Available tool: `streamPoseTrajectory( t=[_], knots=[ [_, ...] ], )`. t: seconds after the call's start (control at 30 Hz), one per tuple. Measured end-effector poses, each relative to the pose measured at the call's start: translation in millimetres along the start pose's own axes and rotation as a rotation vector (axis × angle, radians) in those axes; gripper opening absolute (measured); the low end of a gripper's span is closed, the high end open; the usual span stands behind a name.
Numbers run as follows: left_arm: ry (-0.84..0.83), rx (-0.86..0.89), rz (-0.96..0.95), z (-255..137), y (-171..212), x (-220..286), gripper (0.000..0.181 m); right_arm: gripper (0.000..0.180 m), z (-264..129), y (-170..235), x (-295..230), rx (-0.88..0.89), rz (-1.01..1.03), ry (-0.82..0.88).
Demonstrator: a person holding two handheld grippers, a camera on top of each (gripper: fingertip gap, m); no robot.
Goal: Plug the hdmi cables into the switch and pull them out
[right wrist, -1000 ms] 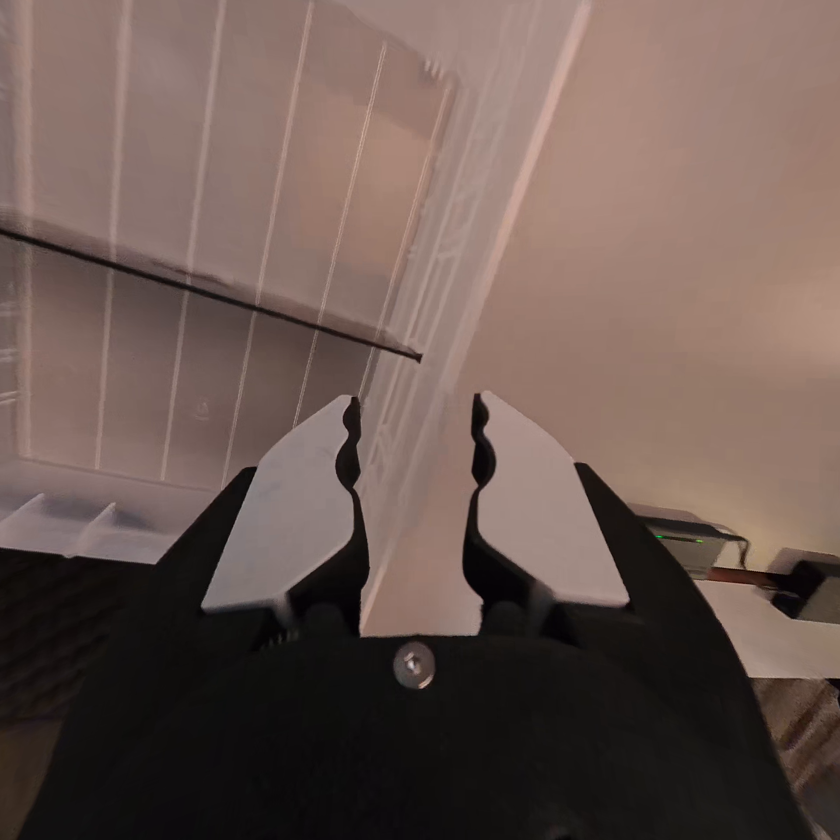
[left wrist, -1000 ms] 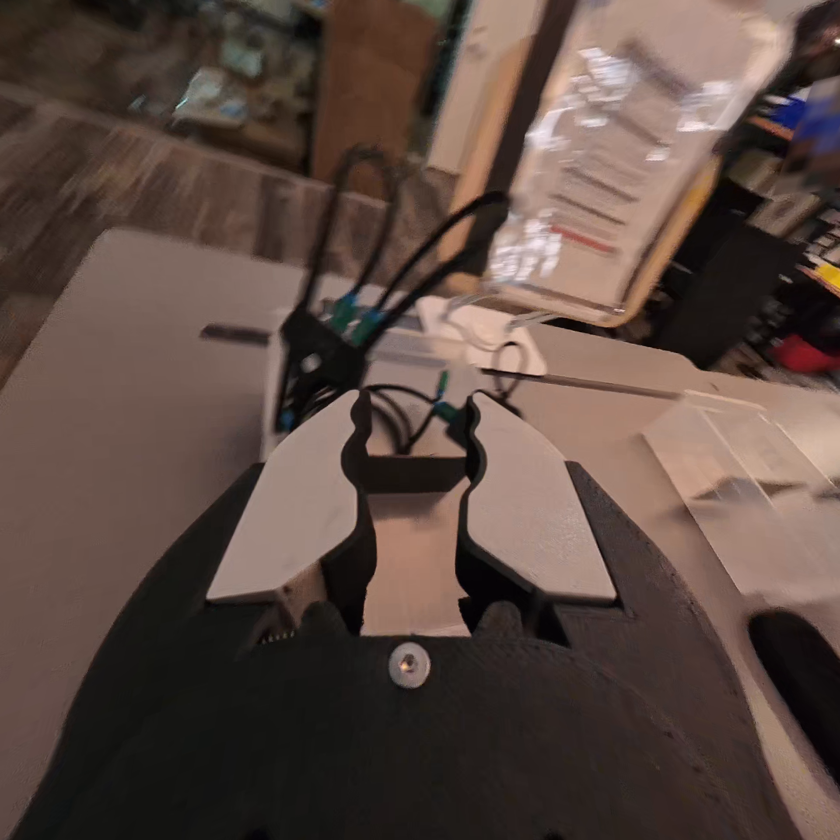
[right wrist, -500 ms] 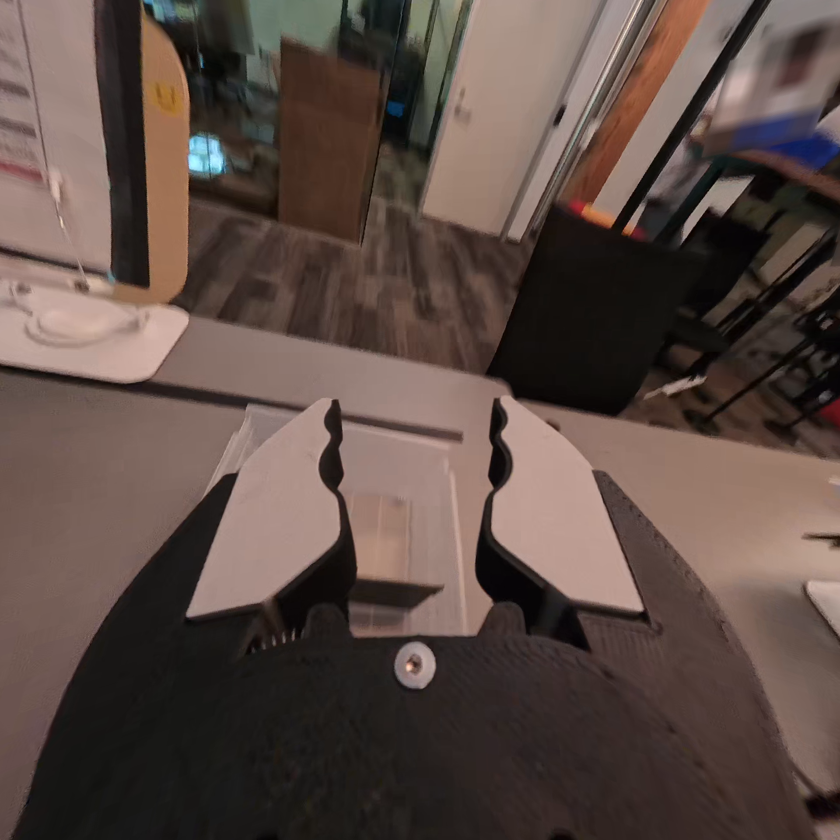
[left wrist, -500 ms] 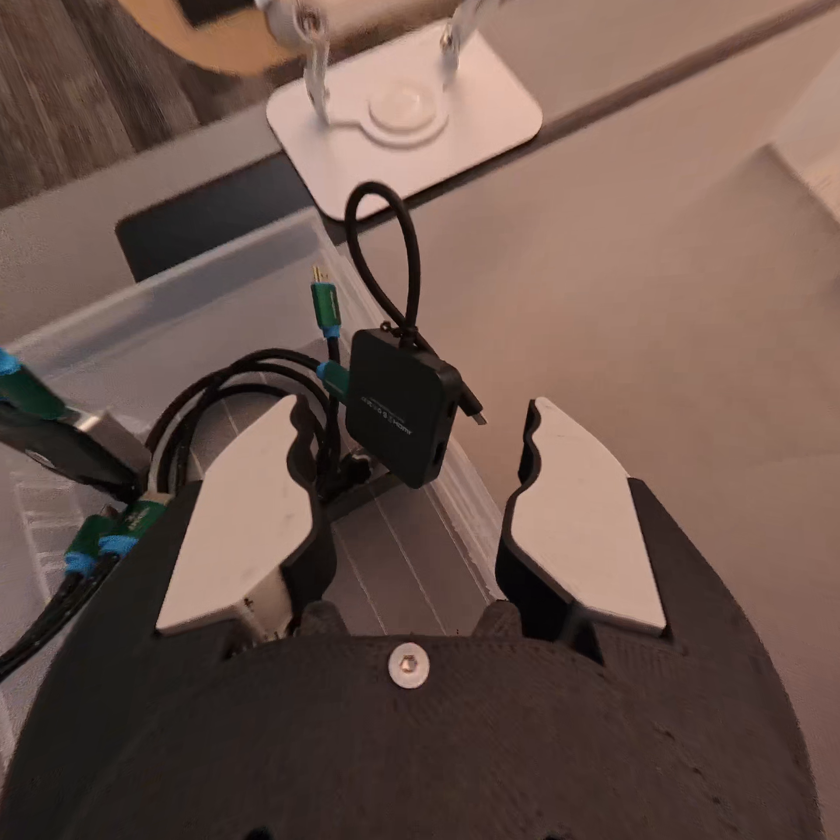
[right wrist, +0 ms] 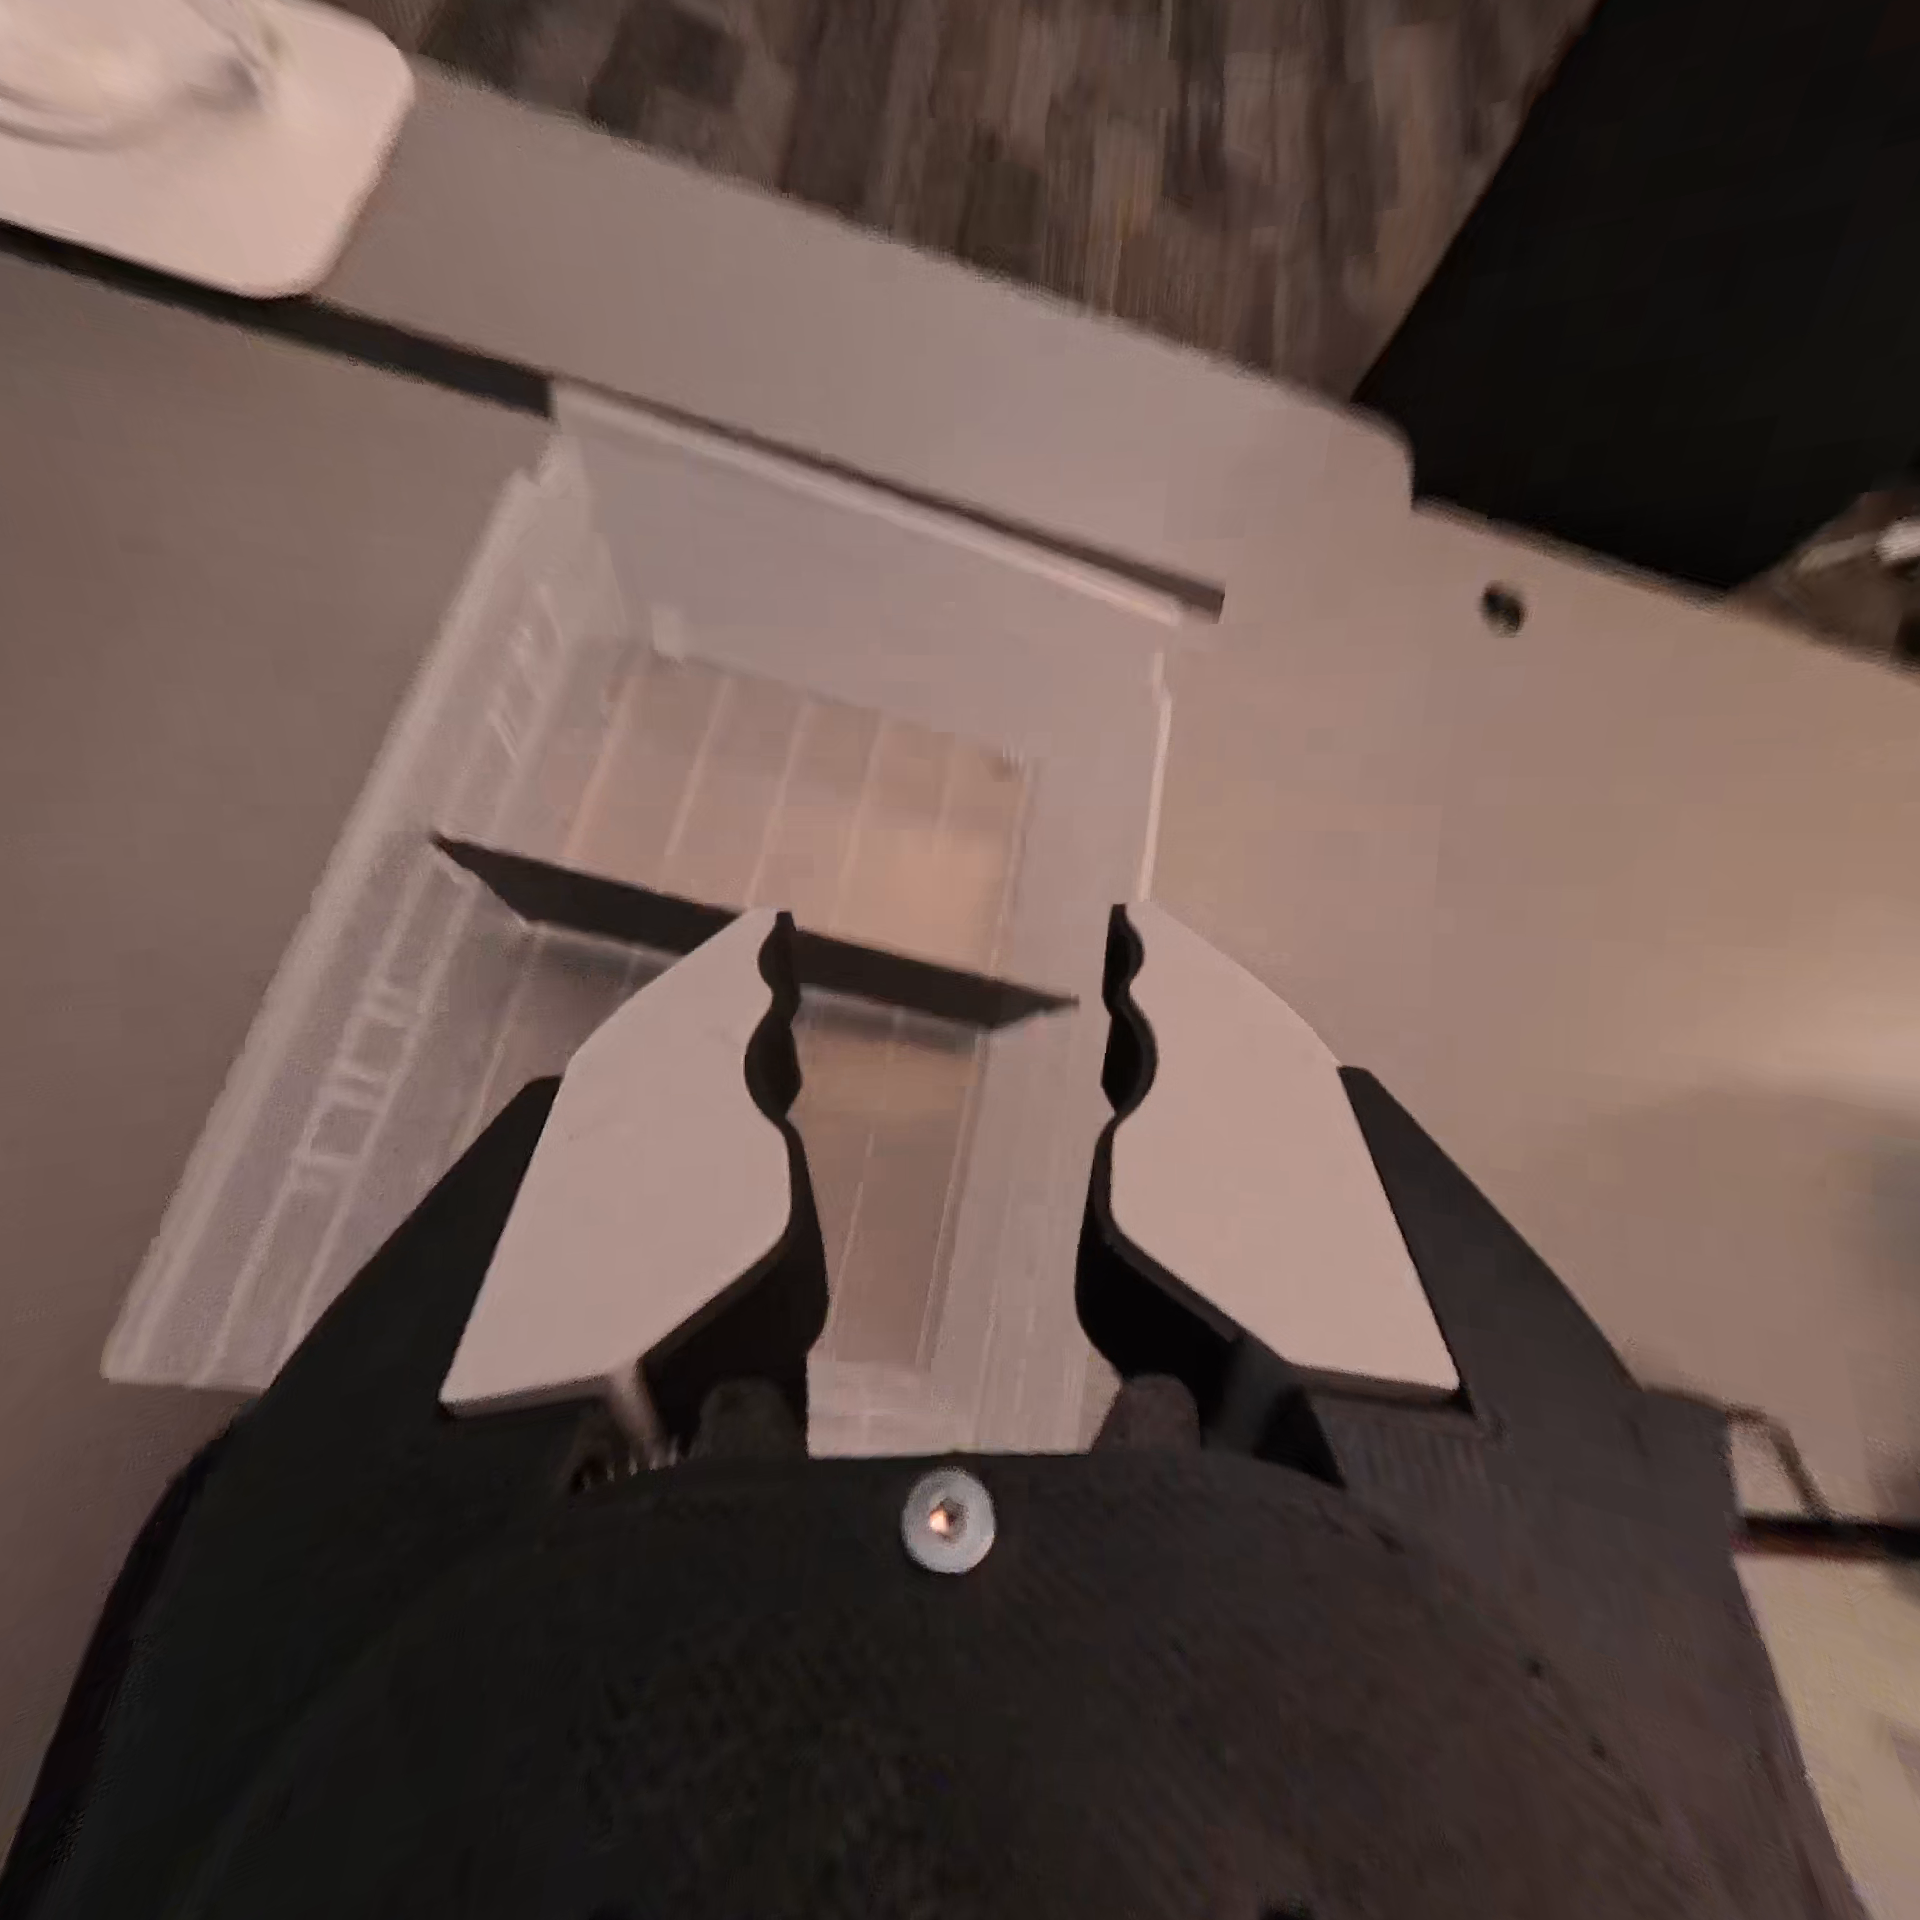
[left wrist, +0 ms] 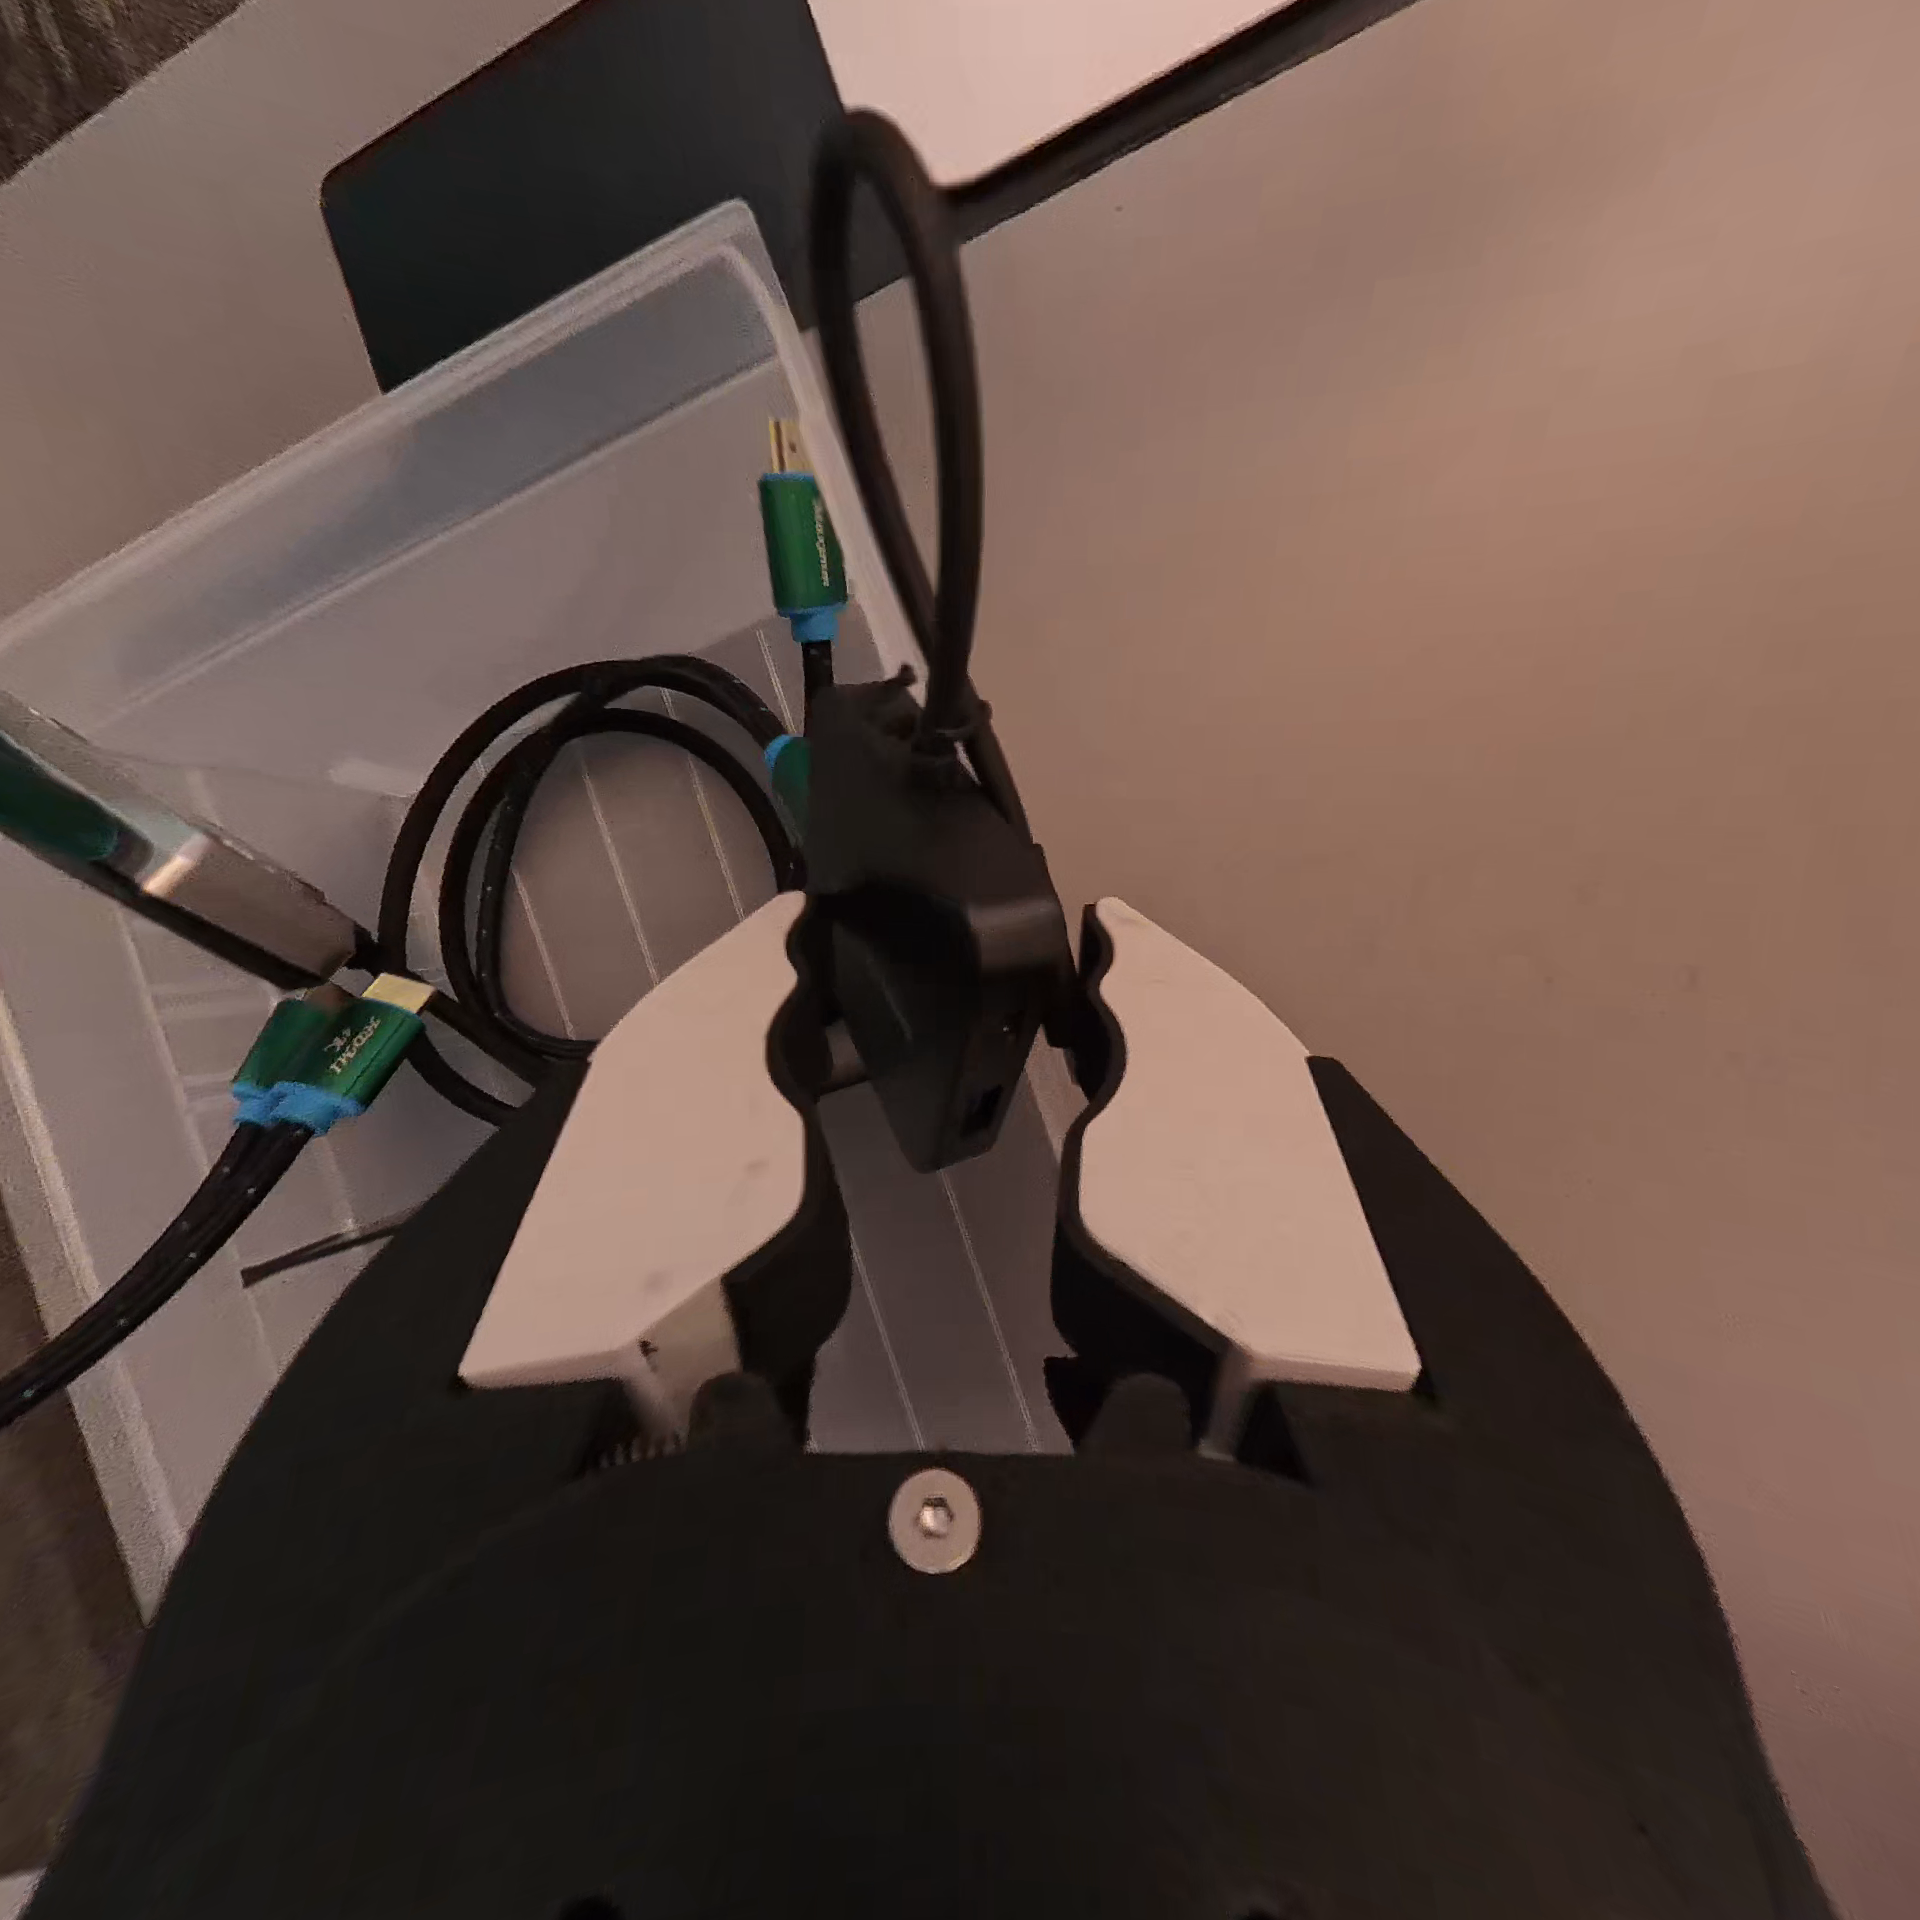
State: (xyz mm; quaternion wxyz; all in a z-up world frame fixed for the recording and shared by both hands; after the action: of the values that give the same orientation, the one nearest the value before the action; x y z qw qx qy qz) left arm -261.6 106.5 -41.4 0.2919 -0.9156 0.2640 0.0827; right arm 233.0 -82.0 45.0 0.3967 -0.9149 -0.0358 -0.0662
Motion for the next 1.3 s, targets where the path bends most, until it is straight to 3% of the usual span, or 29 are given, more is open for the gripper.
streamPoseTrajectory(
  t=[0.2, 0.27, 0.37, 0.6, 0.83, 1.03, 1.3],
  knots=[
    [-0.057, 0.108, -0.026, -41, -1, -24, 0.029, 0.036, 21, 82, 46, -0.220, 0.221, -0.073],
    [-0.109, 0.165, -0.036, -56, -1, -37, 0.025, 0.022, 28, 99, 51, -0.281, 0.273, -0.093],
    [-0.130, 0.257, -0.085, -80, -1, -54, 0.019, 0.008, 38, 111, 44, -0.334, 0.303, -0.181],
    [-0.157, 0.509, -0.167, -148, 5, -78, 0.019, 0.008, 46, 109, 51, -0.330, 0.352, -0.163],
    [-0.189, 0.724, -0.153, -201, 7, -80, 0.019, 0.032, 13, 61, 60, -0.129, 0.328, -0.002],
    [-0.175, 0.921, -0.126, -242, 7, -72, 0.019, 0.032, -18, -11, 27, 0.154, 0.116, 0.027],
    [0.021, 1.070, -0.137, -255, -1, -60, 0.019, 0.029, -29, -56, -20, 0.287, -0.061, 0.002]
  ],
)
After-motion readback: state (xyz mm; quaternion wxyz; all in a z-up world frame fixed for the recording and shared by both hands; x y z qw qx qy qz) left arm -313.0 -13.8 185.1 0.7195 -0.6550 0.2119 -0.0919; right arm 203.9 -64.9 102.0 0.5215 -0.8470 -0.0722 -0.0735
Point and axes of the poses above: each gripper's, where its closed fingertips meet, z out along the fingers, y out of its underside, x = y × z across the jaws, the point moved 3 cm from there along -z, back along the fingers, and after that the axes turned 7 degrees about -y, right-handed, at the moved point
